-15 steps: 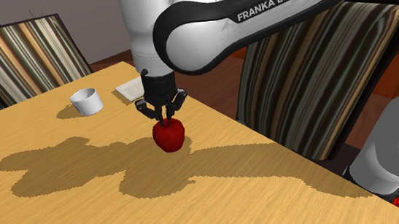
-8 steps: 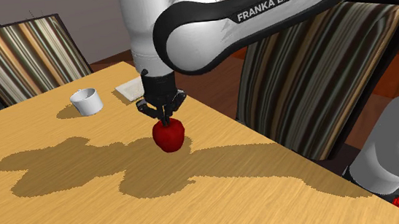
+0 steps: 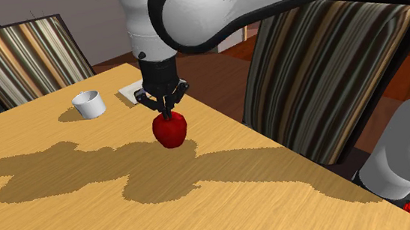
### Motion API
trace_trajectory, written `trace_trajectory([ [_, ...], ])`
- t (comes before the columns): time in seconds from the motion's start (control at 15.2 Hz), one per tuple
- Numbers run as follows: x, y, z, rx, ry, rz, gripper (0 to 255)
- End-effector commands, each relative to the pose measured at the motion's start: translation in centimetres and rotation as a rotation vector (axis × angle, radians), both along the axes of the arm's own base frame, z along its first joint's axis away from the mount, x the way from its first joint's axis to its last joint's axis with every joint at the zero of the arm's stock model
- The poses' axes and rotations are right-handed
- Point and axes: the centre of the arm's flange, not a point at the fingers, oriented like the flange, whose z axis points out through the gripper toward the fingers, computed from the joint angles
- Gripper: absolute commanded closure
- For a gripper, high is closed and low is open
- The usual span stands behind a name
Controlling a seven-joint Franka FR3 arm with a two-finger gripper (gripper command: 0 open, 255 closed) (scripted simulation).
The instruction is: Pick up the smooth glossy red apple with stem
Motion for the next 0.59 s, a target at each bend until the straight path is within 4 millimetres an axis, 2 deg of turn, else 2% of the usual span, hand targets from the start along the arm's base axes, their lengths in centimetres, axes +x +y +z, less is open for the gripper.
trace_trajectory([
  [0.0,0.0,0.0,1.0,0.0,0.0,0.0,255],
  [0.4,0.0,0.0,4.2,0.0,0.0,0.0,255],
  [0.53,0.0,-0.1,4.3,0.0,0.0,0.0,255],
])
